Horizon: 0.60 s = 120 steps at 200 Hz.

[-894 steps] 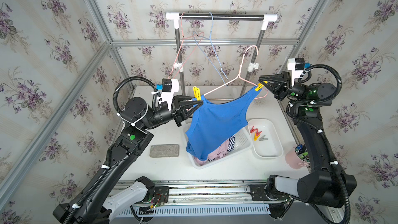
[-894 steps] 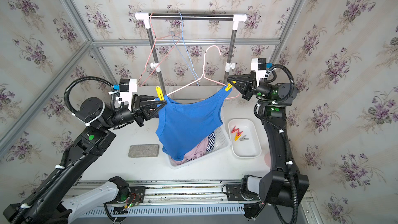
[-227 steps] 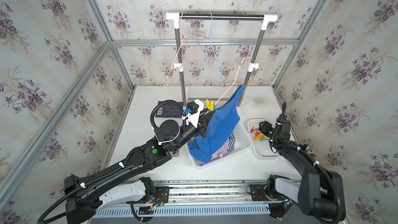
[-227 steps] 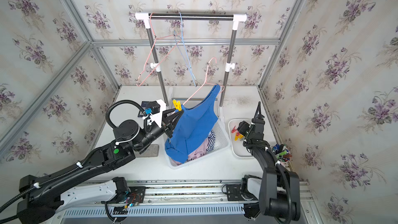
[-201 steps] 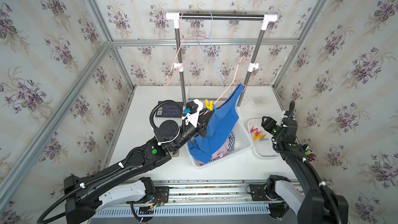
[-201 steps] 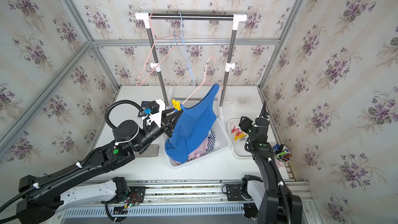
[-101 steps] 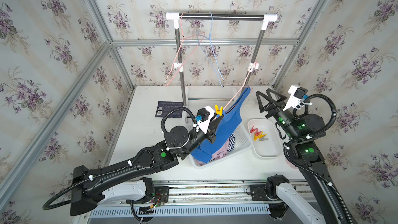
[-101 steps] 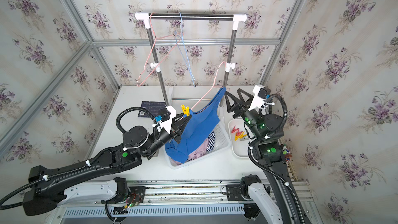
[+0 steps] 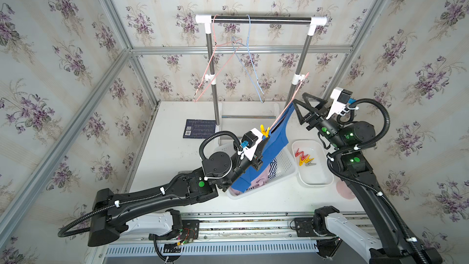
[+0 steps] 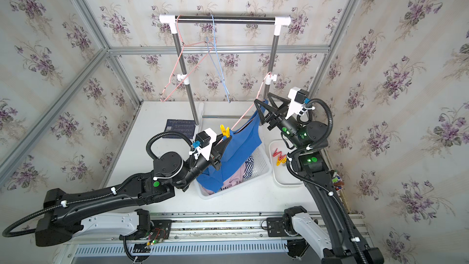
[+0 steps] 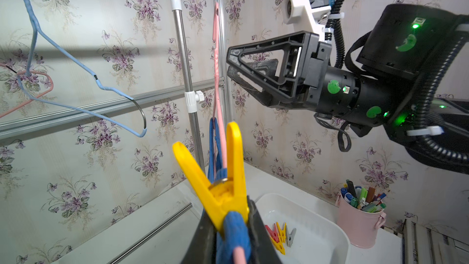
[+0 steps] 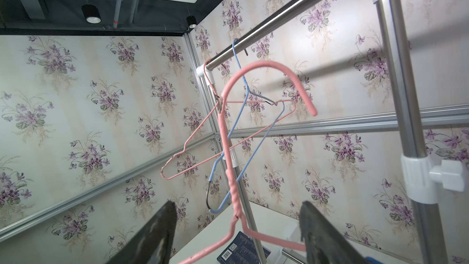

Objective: Remove the clothespins securing tank tops to the hanger
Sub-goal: Remove the clothespin from the hanger.

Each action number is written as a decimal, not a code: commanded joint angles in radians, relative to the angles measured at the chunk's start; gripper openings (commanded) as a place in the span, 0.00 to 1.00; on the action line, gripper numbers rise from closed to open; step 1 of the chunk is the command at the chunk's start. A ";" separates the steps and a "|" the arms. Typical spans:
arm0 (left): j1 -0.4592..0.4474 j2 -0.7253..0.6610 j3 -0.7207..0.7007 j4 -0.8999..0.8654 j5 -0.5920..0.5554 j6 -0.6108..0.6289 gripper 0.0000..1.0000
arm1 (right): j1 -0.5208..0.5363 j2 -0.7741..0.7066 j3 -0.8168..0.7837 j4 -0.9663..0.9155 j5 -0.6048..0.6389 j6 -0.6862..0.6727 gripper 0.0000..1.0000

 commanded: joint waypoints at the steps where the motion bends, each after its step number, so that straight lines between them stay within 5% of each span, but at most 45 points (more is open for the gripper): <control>1: 0.000 0.001 0.006 0.101 -0.015 -0.013 0.00 | 0.004 0.036 0.023 0.042 -0.030 -0.004 0.71; 70: -0.001 -0.020 0.001 0.074 0.040 -0.040 0.00 | 0.002 0.069 0.057 0.043 -0.081 -0.044 0.53; 120: -0.001 -0.023 -0.006 0.055 0.067 -0.071 0.00 | 0.002 0.074 0.046 0.071 -0.152 -0.023 0.23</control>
